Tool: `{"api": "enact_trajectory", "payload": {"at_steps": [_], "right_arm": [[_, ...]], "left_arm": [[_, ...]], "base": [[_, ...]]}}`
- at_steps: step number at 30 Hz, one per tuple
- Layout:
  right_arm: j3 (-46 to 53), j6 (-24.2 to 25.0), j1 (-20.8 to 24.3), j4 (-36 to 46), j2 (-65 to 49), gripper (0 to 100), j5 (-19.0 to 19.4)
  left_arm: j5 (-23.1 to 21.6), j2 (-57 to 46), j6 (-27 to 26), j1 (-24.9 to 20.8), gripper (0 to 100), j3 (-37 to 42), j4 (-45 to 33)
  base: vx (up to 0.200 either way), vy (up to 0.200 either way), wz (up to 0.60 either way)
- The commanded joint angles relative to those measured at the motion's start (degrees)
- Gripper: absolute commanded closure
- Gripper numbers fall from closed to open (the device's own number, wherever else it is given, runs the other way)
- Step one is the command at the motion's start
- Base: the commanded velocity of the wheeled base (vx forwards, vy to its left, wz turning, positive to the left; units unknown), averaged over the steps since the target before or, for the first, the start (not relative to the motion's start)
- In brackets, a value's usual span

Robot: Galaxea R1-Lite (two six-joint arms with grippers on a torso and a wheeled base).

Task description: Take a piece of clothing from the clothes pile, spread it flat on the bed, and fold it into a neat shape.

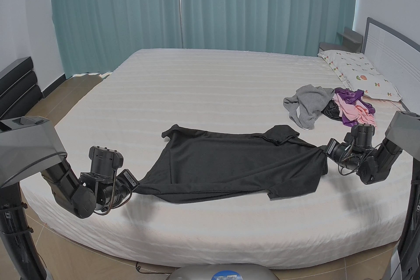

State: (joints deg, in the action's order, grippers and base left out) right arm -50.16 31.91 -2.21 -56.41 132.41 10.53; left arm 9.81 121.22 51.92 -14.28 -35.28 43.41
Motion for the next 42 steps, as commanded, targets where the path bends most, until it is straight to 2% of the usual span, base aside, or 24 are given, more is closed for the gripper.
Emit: {"api": "enact_trajectory", "payload": {"at_steps": [1, 6, 7, 12, 16, 20, 23, 31, 34, 42], "right_arm": [[-10.57, 0.6, 2.38, 0.68, 10.58, 100, -4.82], [-16.63, 0.69, 3.17, 0.86, 15.95, 100, -6.93], [-16.63, 0.69, 3.17, 0.86, 15.95, 0, -6.93], [-20.32, 1.4, 3.17, 3.5, 18.41, 0, -6.84], [-18.48, 4.21, 3.09, 3.76, 14.36, 0, -6.05], [-13.64, 5.0, 2.56, 3.85, 8.47, 0, -2.97], [-5.73, 4.65, 2.38, 3.5, 3.2, 0, -0.16], [9.73, 1.4, 2.73, 3.23, -2.69, 0, 5.46], [11.49, -0.1, 3.26, 3.23, -1.72, 0, 5.9], [10.7, 0.34, 4.4, 3.14, 2.32, 0, 5.81]], "left_arm": [[0.03, 0.94, 0.02, 0.39, 100, 0.12, 0.18], [0.03, 2.35, 0.02, 0.39, 100, -0.05, 0.27], [0.03, 2.35, 0.02, 0.39, 100, -0.05, 0.27], [0.03, 2.88, 0.02, 0.39, 100, -0.05, 0.27], [0.03, 2.79, 0.11, 0.39, 100, 0.04, 0.27], [0.03, 2.7, 0.11, 0.39, 100, 0.04, 0.27], [0.03, 2.44, 0.02, 0.39, 100, 0.04, 0.27], [0.03, 2.26, 0.11, 0.12, 100, 0.39, 0.18], [0.03, 2.26, 0.02, 0.04, 100, 0.47, 0.18], [0.03, 2.18, 0.11, 0.04, 100, 0.39, 0.18]], "base": [[0.0, 0.0, 0.0], [0.0, 0.0, 0.0], [0.0, 0.0, 0.0], [0.0, 0.0, 0.0], [0.0, 0.0, 0.0], [0.0, 0.0, 0.0], [0.0, 0.0, 0.0], [0.0, 0.0, 0.0], [0.0, 0.0, 0.0], [0.0, 0.0, 0.0]]}}
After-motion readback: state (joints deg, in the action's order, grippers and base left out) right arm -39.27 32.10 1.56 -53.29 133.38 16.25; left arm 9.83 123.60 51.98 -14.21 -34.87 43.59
